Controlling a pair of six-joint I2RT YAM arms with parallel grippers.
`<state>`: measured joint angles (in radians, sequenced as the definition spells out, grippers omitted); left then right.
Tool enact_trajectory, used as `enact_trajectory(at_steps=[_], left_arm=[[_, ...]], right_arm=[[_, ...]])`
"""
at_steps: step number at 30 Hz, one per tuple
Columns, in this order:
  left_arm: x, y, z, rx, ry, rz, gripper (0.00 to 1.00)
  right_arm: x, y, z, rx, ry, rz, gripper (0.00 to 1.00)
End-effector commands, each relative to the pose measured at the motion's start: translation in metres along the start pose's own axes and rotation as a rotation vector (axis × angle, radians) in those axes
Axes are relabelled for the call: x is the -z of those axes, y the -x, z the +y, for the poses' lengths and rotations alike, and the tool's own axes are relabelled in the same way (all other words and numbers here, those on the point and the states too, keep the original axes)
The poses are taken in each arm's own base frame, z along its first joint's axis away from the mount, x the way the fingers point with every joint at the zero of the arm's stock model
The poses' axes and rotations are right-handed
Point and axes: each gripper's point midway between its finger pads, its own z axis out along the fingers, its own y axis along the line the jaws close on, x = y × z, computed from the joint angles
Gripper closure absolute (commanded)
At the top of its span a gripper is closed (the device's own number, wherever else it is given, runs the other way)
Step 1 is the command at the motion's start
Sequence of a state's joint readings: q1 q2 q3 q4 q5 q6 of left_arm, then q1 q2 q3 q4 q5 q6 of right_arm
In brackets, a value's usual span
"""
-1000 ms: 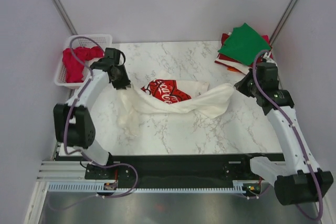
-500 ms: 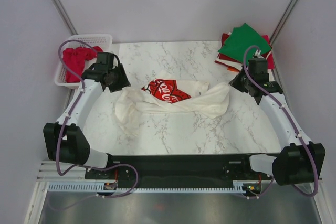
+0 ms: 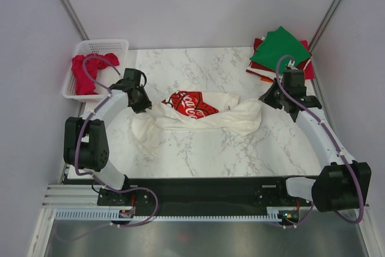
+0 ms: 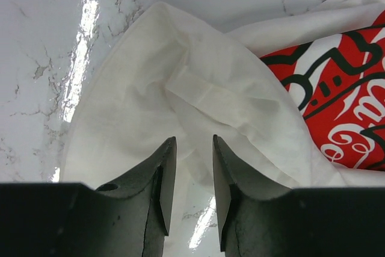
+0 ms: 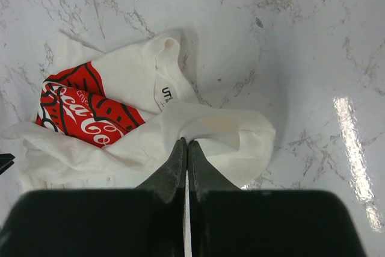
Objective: Fold and stack the t-shirts
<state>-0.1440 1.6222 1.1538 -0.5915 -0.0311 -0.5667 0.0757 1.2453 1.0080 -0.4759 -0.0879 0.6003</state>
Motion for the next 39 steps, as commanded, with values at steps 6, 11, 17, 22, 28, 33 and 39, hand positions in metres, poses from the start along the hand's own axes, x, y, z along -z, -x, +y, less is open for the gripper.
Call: enact_trajectory(at_steps=[6, 11, 17, 22, 28, 33, 39], left_arm=[[-0.016, 0.009, 0.000, 0.050, 0.016, -0.071, 0.62], [-0.029, 0.021, -0.003, 0.046, 0.021, -0.093, 0.62], [-0.045, 0.020, -0.008, 0.045, 0.025, -0.061, 0.62], [-0.049, 0.023, -0.006, 0.044, 0.039, -0.071, 0.62], [-0.057, 0.022, -0.003, 0.040, 0.055, -0.065, 0.67], [-0.062, 0.027, -0.006, 0.034, 0.055, -0.072, 0.89], [-0.053, 0.031, -0.013, 0.033, 0.020, -0.081, 0.98]], right_arm=[[0.000, 0.006, 0.008, 0.033, 0.041, -0.019, 1.00], [0.000, 0.004, 0.007, 0.036, 0.044, -0.011, 1.00], [-0.001, 0.002, 0.004, 0.039, 0.033, -0.009, 1.00], [-0.003, 0.001, 0.003, 0.038, 0.030, -0.002, 1.00], [-0.004, 0.003, 0.003, 0.042, 0.025, -0.008, 1.00], [-0.007, 0.000, 0.000, 0.039, 0.015, 0.004, 1.00], [-0.008, 0.001, 0.001, 0.038, 0.015, 0.004, 1.00]])
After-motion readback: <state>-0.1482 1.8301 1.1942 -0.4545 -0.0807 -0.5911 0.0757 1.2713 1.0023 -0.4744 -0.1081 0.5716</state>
